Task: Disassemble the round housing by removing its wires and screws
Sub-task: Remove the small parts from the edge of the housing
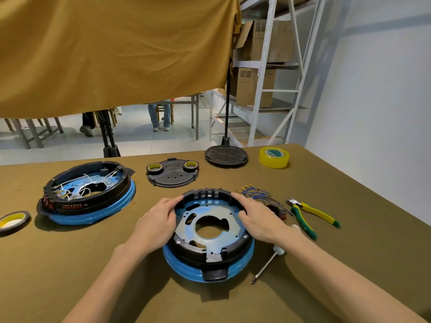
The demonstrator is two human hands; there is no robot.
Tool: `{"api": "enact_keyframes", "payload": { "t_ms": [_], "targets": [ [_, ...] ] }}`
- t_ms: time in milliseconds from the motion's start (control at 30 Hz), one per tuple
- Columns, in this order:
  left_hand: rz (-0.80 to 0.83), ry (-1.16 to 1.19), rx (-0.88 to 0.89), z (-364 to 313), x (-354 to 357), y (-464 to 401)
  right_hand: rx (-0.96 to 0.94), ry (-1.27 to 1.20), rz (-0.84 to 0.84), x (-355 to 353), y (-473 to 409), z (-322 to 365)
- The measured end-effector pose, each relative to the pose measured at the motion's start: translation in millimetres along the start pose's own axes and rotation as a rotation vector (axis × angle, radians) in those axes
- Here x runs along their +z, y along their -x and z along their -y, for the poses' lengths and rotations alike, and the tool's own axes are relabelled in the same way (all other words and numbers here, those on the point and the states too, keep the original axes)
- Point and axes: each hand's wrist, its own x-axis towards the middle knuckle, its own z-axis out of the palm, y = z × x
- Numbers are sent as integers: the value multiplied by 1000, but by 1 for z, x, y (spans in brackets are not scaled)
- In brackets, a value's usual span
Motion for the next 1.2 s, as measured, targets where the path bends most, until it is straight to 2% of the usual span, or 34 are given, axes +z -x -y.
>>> {"api": "enact_keyframes", "payload": {
  "t_ms": [67,200,333,400,533,700,833,1000,1200],
  "targets": [
    [14,72,-25,1,2,-2,19,-40,-26,8,4,3],
    [-115,84,21,-10,17,13,27,-168,-44,10,12,-3],
    [-67,216,112,-5,23,31,-12,-242,168,5,23,-18],
    [-26,270,130,6,20,37,-25,-302,215,3,27,-24],
    [69,315,171,17,18,49,-40,-439,227,2,32,-29],
    [96,338,133,13,13,50,-36,-442,212,2,35,-28],
    [47,245,147,14,13,47,-39,-424,201,-6,26,-25],
    [8,83,104,10,6,22,-52,-218,158,-9,-3,-11],
    [15,-185,212,10,-2,13,-34,-38,105,-4,-4,-9]
  ]
}}
